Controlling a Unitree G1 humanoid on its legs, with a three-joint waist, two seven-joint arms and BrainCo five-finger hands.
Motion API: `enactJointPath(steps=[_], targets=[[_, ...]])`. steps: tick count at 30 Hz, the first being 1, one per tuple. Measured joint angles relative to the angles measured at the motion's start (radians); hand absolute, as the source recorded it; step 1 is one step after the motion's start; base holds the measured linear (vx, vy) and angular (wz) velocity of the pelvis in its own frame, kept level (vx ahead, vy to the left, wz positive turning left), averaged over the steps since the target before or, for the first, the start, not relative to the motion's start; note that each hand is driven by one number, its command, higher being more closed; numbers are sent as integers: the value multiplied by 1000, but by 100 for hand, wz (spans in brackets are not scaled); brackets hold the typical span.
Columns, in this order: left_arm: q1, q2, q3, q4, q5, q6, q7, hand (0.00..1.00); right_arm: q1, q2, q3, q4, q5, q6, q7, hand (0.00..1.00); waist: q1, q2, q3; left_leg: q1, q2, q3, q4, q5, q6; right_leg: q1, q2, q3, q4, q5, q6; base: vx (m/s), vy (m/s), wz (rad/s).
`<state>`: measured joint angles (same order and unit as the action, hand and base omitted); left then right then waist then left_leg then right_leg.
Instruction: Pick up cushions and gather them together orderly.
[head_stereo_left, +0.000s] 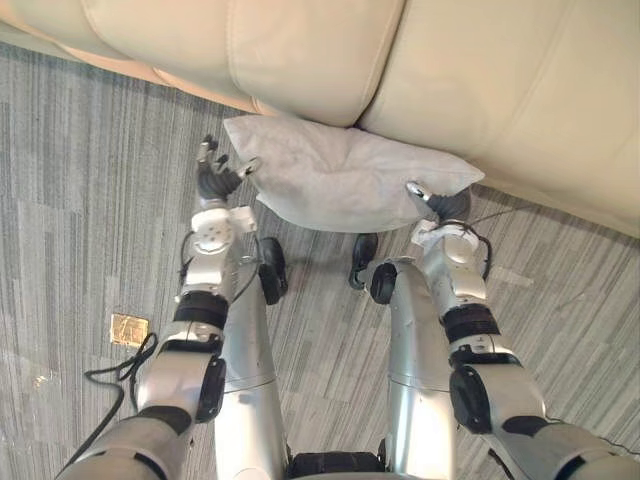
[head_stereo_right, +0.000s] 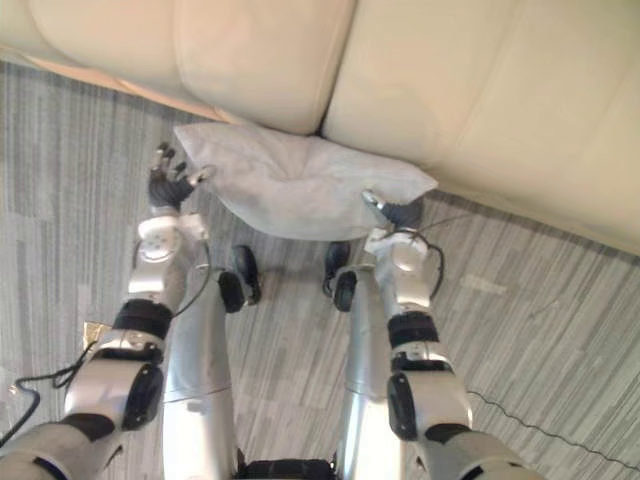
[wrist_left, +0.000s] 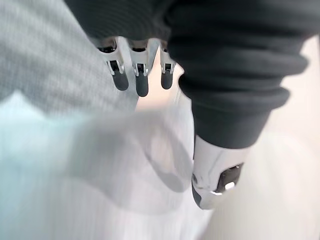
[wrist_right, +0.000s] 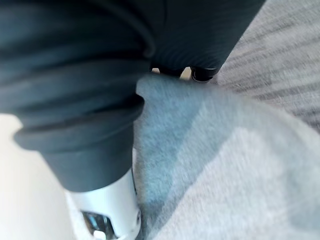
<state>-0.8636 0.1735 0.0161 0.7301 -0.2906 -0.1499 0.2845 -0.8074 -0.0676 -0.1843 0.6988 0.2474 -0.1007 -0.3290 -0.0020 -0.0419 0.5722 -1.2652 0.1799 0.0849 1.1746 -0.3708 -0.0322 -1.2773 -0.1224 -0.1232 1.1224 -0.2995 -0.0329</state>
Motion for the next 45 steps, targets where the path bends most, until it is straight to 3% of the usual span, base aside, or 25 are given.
enactJointPath(steps=[10,14,20,28,32,34,39,43,45], targets=[[-52,1,-4,17,-19,0,46,100,-28,6,6,23,16,4,-34,100,-10,1,0,-17,0,-17,-8,17,-16,-17,2,-15,3,5,-8,-52,-13,2],[-44,1,-15,9,-25,0,65,100,22,0,82,-39,31,3,-44,100,-12,1,0,37,1,-18,-11,17,-16,39,2,-17,-1,5,-8,-57,9,0],[87,-14,-37,-162,-38,-24,64,100,157,-1,146,-217,32,-2,-46,100,-10,5,-3,226,2,-7,-113,36,-16,231,15,-25,-115,25,2,-85,-11,-3],[379,-121,-64,-410,-69,-76,61,100,444,50,162,-511,35,-28,-42,100,8,9,-20,592,2,37,-326,66,-26,584,36,-28,-325,66,-7,41,-7,-5],[579,-152,-111,-518,-87,-101,55,100,619,49,212,-640,23,-59,-23,100,9,13,-115,754,1,83,-449,77,-29,724,53,-7,-448,86,10,159,54,-19],[631,-151,-128,-549,-89,-108,49,100,661,47,227,-659,2,-70,-20,100,9,14,-127,820,1,98,-489,79,-32,782,61,3,-487,95,15,157,57,-20],[751,-91,-209,-566,-96,-110,11,100,775,8,243,-624,-52,-73,30,100,-3,29,-223,987,-16,145,-634,97,-40,919,87,51,-631,133,36,148,36,-25],[822,-53,-251,-598,-94,-107,-18,100,805,-19,249,-569,-54,-74,61,100,-16,26,-252,1077,-26,193,-679,83,-31,965,97,110,-650,142,45,108,58,-51],[844,-46,-256,-598,-87,-102,-30,100,805,-22,249,-529,-55,-74,74,100,-20,25,-253,1124,-18,229,-678,57,-29,970,104,131,-612,148,73,43,65,-59]])
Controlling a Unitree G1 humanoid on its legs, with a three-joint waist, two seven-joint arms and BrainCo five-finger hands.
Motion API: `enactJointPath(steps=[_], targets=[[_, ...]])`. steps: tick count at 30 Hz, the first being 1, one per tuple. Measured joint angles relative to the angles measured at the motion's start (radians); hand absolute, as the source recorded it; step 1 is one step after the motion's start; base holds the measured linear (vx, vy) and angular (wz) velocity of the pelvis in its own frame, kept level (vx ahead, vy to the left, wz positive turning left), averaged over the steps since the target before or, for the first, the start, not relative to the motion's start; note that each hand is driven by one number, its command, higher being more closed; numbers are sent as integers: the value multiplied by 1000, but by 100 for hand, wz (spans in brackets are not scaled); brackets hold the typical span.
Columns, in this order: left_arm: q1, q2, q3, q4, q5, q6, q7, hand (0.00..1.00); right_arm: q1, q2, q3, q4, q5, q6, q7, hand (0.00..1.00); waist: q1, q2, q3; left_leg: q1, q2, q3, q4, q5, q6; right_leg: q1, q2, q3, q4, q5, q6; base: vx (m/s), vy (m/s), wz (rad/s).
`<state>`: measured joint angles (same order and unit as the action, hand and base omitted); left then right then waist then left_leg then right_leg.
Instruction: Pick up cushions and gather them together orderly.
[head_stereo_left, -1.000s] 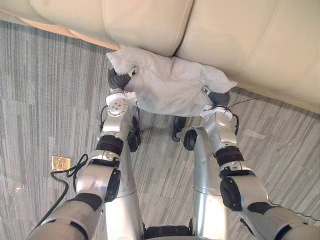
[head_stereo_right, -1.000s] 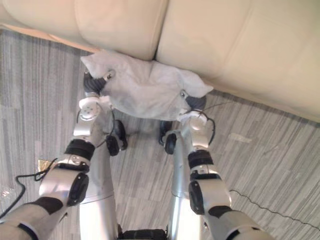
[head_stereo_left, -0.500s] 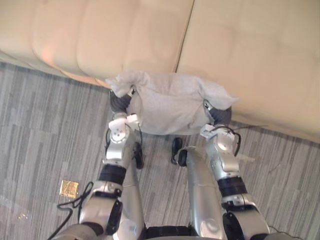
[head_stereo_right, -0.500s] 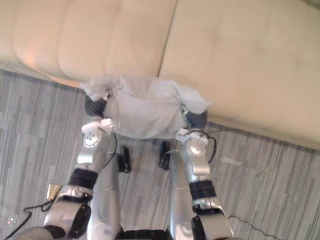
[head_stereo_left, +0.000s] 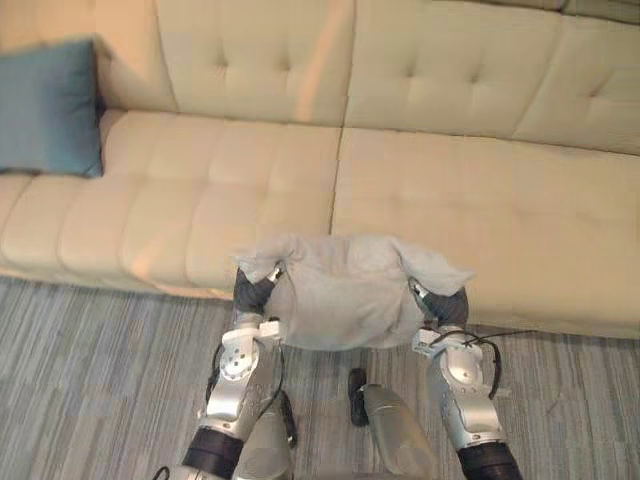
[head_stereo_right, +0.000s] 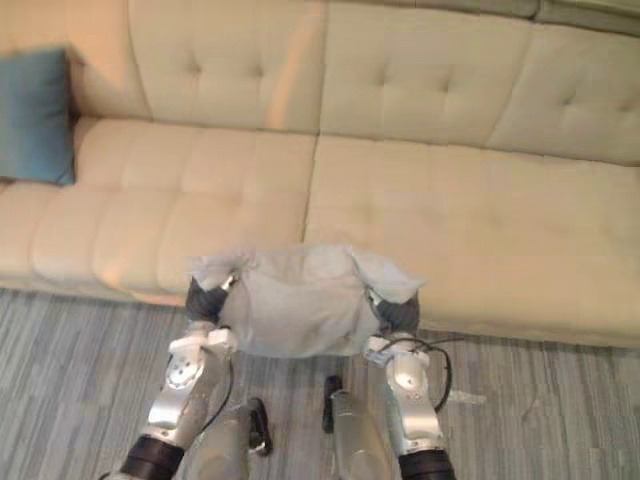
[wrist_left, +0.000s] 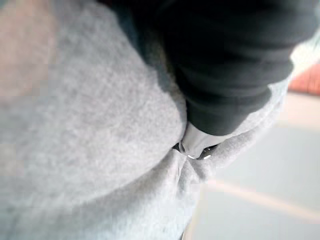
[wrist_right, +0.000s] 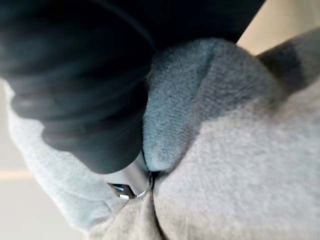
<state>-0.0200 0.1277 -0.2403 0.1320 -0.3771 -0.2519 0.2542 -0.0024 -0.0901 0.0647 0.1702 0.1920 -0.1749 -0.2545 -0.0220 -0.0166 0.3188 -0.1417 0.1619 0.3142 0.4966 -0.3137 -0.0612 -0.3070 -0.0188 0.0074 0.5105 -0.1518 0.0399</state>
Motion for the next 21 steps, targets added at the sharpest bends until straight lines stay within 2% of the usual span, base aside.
enactJointPath(steps=[1,3,4,5,6,7,8,9,10,11,12,13,14,16,17,18,19,20,21], targets=[[5,4,-7,0,1,7,-1,100,6,-2,0,11,-5,1,4,100,-6,0,0,19,4,7,2,-13,5,0,-4,-6,23,3,6,-10,59,-43],[7,20,-15,0,2,19,-4,100,9,-8,0,28,-26,6,14,100,-27,0,0,55,-1,7,-22,-27,15,-2,-22,-52,39,28,45,-28,47,-28],[13,31,-16,0,2,22,-7,100,11,-18,3,41,-35,7,22,100,-31,-2,-5,81,-3,10,-50,-23,24,-5,-35,-83,42,25,45,5,42,-29],[19,38,-19,0,2,23,-12,100,19,-27,15,42,-35,9,25,100,-34,-14,-19,106,-18,10,-85,-19,29,-6,-52,-106,-1,18,28,32,25,-27],[21,38,-20,0,2,23,-13,100,20,-33,19,42,-36,10,30,100,-34,-15,-25,114,-20,10,-96,-19,28,-6,-57,-108,-41,23,21,95,-14,-14],[22,38,-24,0,2,23,-15,100,21,-39,19,44,-36,10,34,100,-35,-14,-36,120,-20,10,-105,-17,23,-6,-62,-106,-118,47,20,105,-43,-2],[24,40,-28,0,2,23,-18,100,22,-46,18,44,-36,14,38,100,-37,-20,-48,128,-29,8,-114,-19,3,2,-69,-102,-229,121,15,238,-103,1],[24,32,-37,7,1,24,-19,100,18,-57,18,47,-36,20,39,100,-36,-8,-59,133,-21,1,-111,-23,-24,21,-60,-107,-269,206,-32,235,-89,-12],[27,29,-44,7,1,24,-20,100,15,-71,19,48,-37,23,41,100,-29,11,-70,132,-11,-10,-120,-19,-31,22,-46,-105,-276,210,-38,254,-89,-24],[26,29,-50,7,1,24,-22,100,9,-83,18,48,-37,26,41,100,-26,24,-77,139,-6,-29,-138,-14,-39,12,-33,-102,-262,199,-48,314,-86,-23],[27,30,-57,10,1,24,-23,100,12,-87,17,48,-37,27,41,100,-31,37,-84,165,5,-45,-159,-9,-48,10,-20,-103,-216,153,-50,261,-76,-10],[27,30,-58,11,1,24,-24,100,15,-87,17,48,-37,27,41,100,-32,37,-85,173,9,-53,-155,-8,-50,14,-15,-105,-200,137,-51,306,-107,10],[28,29,-64,18,1,24,-27,100,33,-86,16,47,-37,27,42,100,-36,38,-86,161,31,-86,-66,-8,-50,41,-5,-118,-180,93,-60,175,-112,24],[39,18,-65,23,0,25,-44,100,61,-88,13,39,-37,27,46,100,-36,51,-92,80,76,-143,153,11,-38,97,14,-160,-198,67,-76,218,-140,28],[52,13,-65,25,1,27,-47,100,79,-85,13,38,-36,28,49,100,-34,59,-93,25,114,-167,298,67,-7,146,37,-175,-208,54,-88,306,-130,29],[73,10,-65,33,1,39,-59,100,114,-79,13,28,-36,30,51,100,-19,51,-101,-26,155,-167,448,182,2,220,40,-191,-235,37,-102,262,-104,26],[74,9,-66,35,1,40,-61,100,118,-79,11,24,-36,30,51,100,-17,50,-103,-33,159,-166,461,183,1,225,39,-193,-239,35,-103,266,-69,26],[73,0,-68,46,0,41,-63,100,130,-79,-2,-4,-37,31,51,100,-11,49,-107,-63,160,-156,485,159,-10,243,28,-197,-254,35,-104,204,-9,20],[67,-11,-70,49,0,44,-64,100,128,-77,-23,-29,-37,31,51,100,-8,51,-107,-97,146,-135,442,115,-4,248,13,-203,-265,36,-104,241,1,24]])
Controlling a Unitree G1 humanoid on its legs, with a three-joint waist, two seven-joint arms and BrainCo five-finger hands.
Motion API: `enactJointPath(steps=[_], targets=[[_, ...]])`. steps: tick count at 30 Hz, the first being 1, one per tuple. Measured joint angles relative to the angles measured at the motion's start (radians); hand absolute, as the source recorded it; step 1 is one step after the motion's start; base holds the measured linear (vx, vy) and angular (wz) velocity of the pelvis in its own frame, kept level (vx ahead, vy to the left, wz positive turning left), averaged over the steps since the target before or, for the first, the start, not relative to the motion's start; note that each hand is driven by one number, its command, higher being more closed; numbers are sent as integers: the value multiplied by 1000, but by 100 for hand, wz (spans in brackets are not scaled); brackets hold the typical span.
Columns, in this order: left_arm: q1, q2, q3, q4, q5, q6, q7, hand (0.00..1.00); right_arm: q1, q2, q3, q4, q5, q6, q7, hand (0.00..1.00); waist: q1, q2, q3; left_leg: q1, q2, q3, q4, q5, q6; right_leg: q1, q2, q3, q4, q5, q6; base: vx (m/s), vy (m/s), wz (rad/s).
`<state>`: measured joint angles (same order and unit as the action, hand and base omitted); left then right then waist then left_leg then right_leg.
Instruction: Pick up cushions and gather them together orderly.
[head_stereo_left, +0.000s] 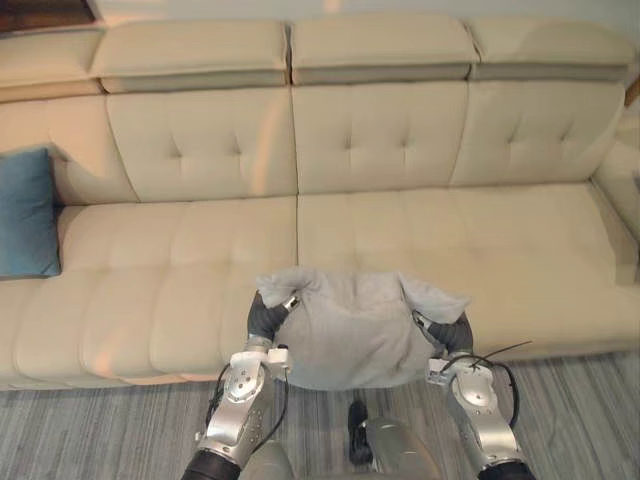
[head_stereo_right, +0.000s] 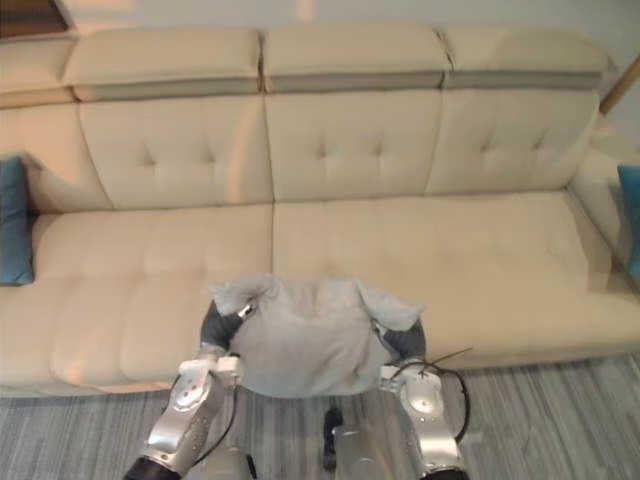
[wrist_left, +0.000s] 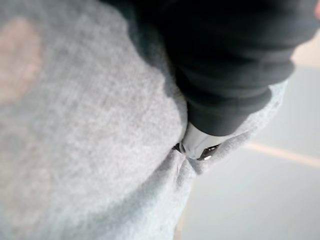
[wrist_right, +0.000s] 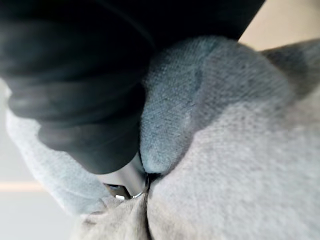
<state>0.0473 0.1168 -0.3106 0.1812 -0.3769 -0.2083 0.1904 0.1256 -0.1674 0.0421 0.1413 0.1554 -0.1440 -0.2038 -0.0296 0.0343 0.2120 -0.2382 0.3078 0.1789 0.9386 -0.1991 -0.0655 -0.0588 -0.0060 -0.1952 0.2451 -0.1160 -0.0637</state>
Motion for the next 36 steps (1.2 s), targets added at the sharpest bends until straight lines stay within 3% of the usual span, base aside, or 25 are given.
enactJointPath(steps=[3,4,5,6,7,12,20,29,36], targets=[[-3,-9,-11,9,0,12,-1,100,-3,0,-21,-8,0,0,0,100,2,-7,4,14,-67,-6,-227,-38,-3,24,-38,-9,-8,1,2,141,75,24],[-4,-8,-16,9,0,15,-2,100,-5,-1,-29,-8,-1,0,0,100,5,-4,2,36,-107,-33,-376,-19,-3,28,-48,-6,-6,1,6,85,148,-1],[-4,-11,-21,7,0,16,-2,100,-7,-10,-31,-8,-1,0,0,100,9,22,-10,63,-131,-73,-528,82,-15,27,-31,9,-8,-3,35,81,164,-16],[-7,-6,-21,9,0,15,-3,100,-10,-5,-32,-1,-1,1,0,100,15,24,-14,88,-130,-85,-559,48,-46,28,-25,26,-9,-13,53,87,183,-22],[-8,14,-22,14,0,16,-3,100,-3,20,-34,11,-4,10,0,100,21,0,-18,120,-162,-77,-615,60,-29,37,-46,47,-27,-2,74,64,138,-13],[-4,27,-25,5,1,18,-3,100,0,31,-36,11,-33,18,3,100,22,-7,-39,208,-228,-31,-767,112,9,81,-98,87,-120,41,117,31,119,-12],[-91,47,-25,-35,20,19,13,100,-123,6,-40,10,-43,21,-15,100,27,-16,-51,238,-249,9,-872,164,18,77,-105,121,-203,97,123,27,30,-14],[-454,98,42,-42,63,-18,161,100,-556,-38,-38,81,-47,16,-109,100,32,-50,-35,91,-240,26,-886,217,20,-67,-87,141,-241,170,110,-42,-13,-6],[-827,177,106,141,81,-47,265,100,-943,-82,-36,269,-29,6,-170,100,32,-55,103,-73,-227,-1,-819,244,26,-205,-81,123,-210,204,101,-122,-4,8]])
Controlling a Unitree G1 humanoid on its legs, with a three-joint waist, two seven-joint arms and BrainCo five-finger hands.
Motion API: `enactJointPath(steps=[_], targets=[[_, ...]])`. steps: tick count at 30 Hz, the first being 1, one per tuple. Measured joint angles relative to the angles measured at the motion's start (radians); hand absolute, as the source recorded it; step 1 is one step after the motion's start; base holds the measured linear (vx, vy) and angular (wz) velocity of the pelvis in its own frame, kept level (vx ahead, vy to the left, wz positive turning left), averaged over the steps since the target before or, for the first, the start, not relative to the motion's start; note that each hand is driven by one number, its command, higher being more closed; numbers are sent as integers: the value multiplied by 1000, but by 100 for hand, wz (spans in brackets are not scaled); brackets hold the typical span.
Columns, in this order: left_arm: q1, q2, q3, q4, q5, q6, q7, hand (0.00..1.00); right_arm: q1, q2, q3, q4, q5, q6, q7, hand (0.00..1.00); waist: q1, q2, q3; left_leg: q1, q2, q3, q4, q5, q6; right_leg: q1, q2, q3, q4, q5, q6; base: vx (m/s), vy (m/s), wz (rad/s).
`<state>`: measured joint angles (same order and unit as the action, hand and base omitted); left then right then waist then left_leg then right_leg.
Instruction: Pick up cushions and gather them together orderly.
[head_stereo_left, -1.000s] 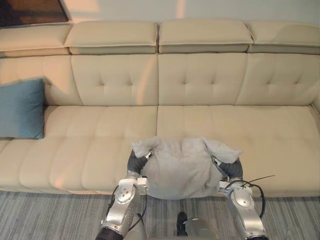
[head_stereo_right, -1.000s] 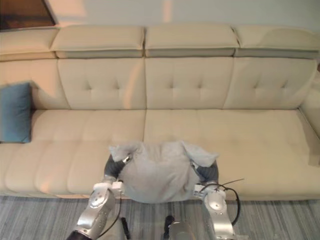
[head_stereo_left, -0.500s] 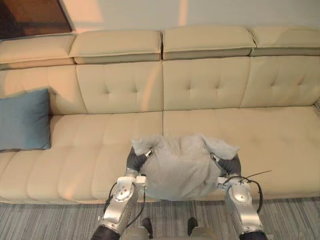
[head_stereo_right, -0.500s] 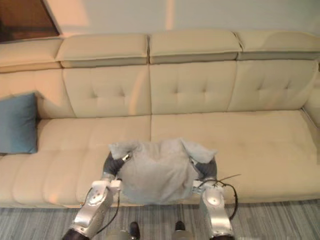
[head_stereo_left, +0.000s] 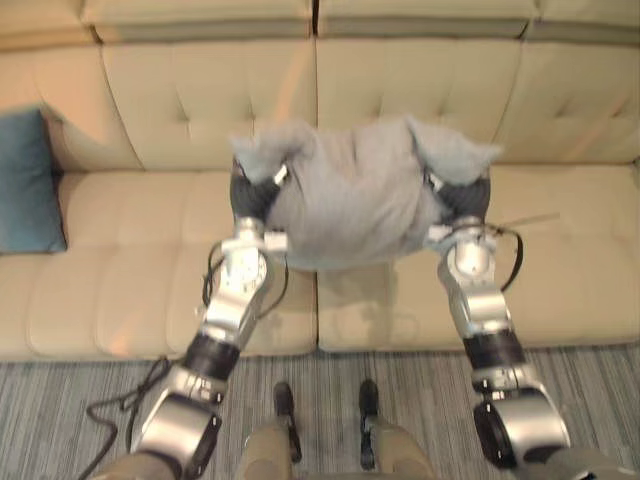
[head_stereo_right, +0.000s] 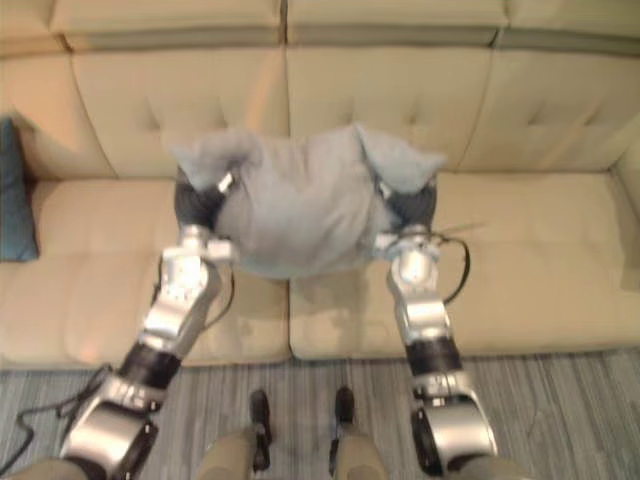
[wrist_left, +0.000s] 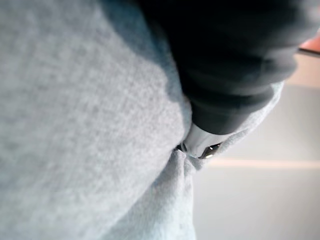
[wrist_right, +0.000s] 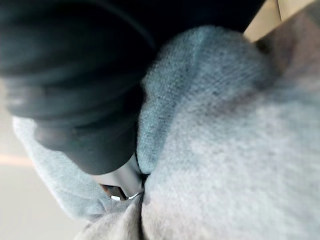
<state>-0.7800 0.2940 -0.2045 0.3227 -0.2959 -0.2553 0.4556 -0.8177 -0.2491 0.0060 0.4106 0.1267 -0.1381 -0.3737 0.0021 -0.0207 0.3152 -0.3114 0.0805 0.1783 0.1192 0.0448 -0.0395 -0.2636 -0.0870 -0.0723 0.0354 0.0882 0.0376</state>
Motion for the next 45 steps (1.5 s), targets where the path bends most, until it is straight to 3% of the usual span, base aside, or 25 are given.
enactJointPath(steps=[8,14,15,16,17,25,30,36,45], targets=[[-233,51,41,142,-3,-2,24,100,-262,-25,-6,139,36,0,-33,100,0,7,123,-131,-2,-22,33,25,6,-134,-5,-16,60,3,0,-43,-3,7],[-437,105,44,333,-22,-23,29,100,-446,-39,-5,248,50,-18,-44,100,-5,9,159,-286,-4,-24,31,62,12,-300,-7,-14,82,24,-4,-64,-1,2],[-460,108,56,339,-23,-32,30,100,-471,-39,-6,248,50,-34,-50,0,-6,9,169,-297,-5,-22,23,70,12,-316,-7,-12,82,28,-3,-32,-4,-3],[-476,111,64,339,-23,-42,31,100,-494,-39,-7,251,50,-42,-57,0,-7,9,176,-306,-5,-22,21,73,12,-326,-7,-11,82,32,-3,-26,-6,-4],[-497,117,68,342,-26,-47,32,0,-527,-39,-9,267,51,-51,-65,0,-9,9,178,-319,-5,-21,20,76,12,-341,-6,-8,79,36,-3,-17,-4,-5],[-599,136,112,442,-41,-60,32,0,-589,-43,-45,285,74,-81,-115,0,-3,9,179,-330,-2,-14,-67,129,5,-386,2,-6,62,52,-11,-1,-4,-1],[-616,163,132,454,-56,-48,12,0,-604,-125,-45,290,125,-81,-112,0,1,9,179,-333,-1,-18,-67,130,5,-386,0,-12,62,52,-11,13,-8,2],[-614,231,191,457,-185,-39,-73,0,-604,-245,-43,290,253,-64,-22,0,10,9,179,-331,8,-1,-52,129,5,-384,-3,-15,75,52,-11,0,0,0],[-567,256,259,427,-427,-45,-155,0,-594,-316,-41,285,387,-50,40,0,21,10,179,-307,20,5,-35,125,3,-362,1,-27,99,49,-14,-19,-10,-1]])
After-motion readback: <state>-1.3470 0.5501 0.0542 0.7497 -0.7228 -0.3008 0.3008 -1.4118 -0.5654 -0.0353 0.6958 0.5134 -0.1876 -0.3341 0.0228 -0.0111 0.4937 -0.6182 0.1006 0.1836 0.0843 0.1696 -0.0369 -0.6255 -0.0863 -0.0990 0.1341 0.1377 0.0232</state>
